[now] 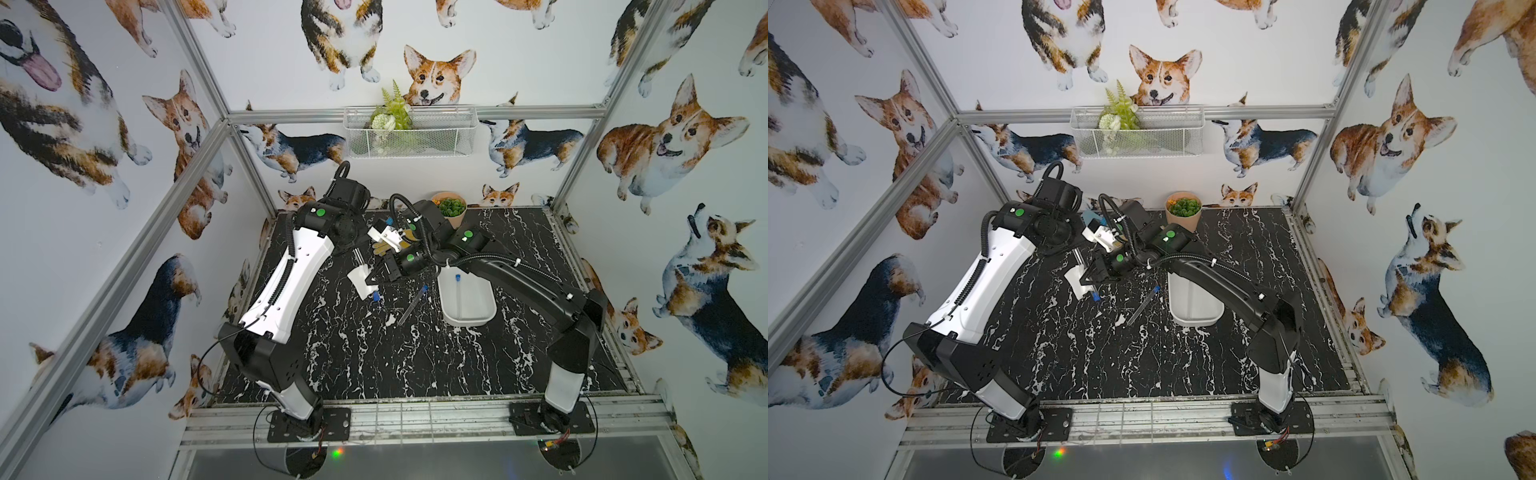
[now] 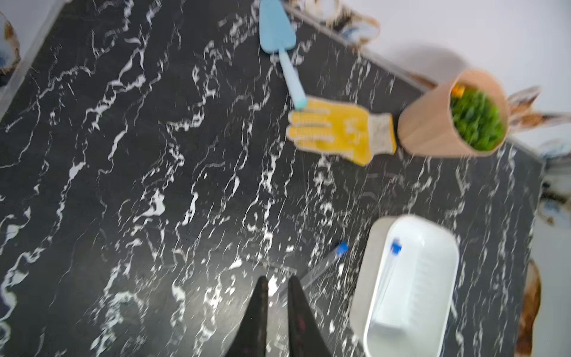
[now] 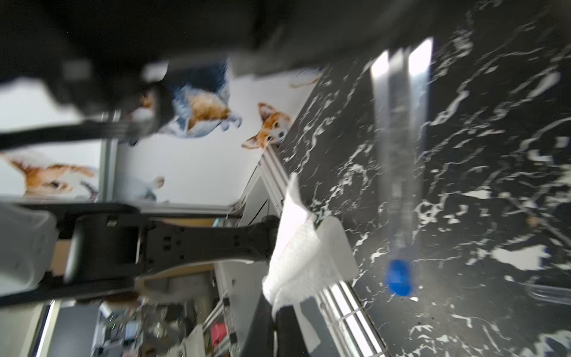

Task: Wipe the exteriors of test tubes
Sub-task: Wipe the dirt from the test tube.

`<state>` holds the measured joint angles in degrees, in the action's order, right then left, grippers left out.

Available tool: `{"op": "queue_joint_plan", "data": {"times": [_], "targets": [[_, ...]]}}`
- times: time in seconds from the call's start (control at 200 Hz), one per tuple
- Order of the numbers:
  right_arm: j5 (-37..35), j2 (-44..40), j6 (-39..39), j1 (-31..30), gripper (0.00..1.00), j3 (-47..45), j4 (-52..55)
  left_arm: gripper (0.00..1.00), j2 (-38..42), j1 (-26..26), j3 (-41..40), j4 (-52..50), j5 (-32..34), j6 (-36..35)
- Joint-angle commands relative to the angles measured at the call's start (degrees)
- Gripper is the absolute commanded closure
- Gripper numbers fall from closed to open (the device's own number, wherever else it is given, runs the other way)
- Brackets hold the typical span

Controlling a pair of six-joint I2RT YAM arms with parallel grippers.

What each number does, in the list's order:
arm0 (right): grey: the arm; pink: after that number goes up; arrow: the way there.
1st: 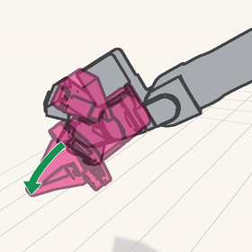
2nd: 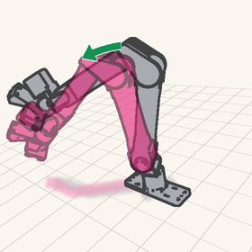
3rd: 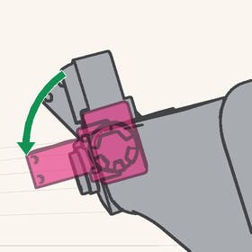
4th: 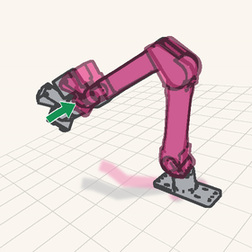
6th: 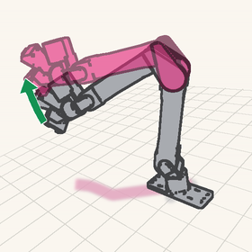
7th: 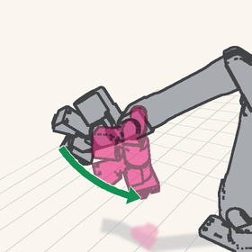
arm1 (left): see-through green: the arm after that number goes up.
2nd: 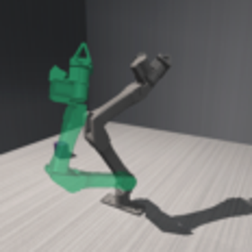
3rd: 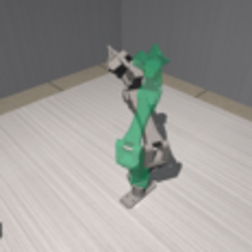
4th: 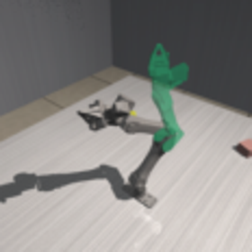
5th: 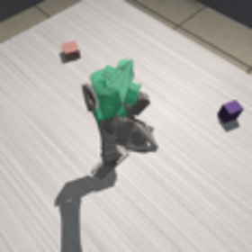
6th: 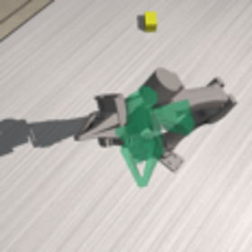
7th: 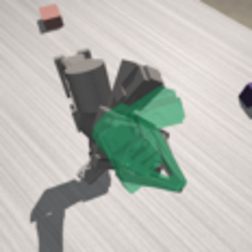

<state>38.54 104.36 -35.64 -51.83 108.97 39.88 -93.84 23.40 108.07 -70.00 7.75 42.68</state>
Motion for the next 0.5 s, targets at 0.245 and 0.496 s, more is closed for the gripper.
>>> {"op": "queue_joint_plan", "data": {"times": [0.245,0.496], "targets": [[-5.94,-4.06,-5.39,-0.34,1.0,-7.06,-4.48,0.88,0.93,0.11,-0.8,-2.78,-2.98,1.17],[-5.06,-0.66,-6.52,-1.08,1.0,-5.41,-6.47,0.88,1.32,0.1,-0.93,-2.87,-3.68,1.9]]}}
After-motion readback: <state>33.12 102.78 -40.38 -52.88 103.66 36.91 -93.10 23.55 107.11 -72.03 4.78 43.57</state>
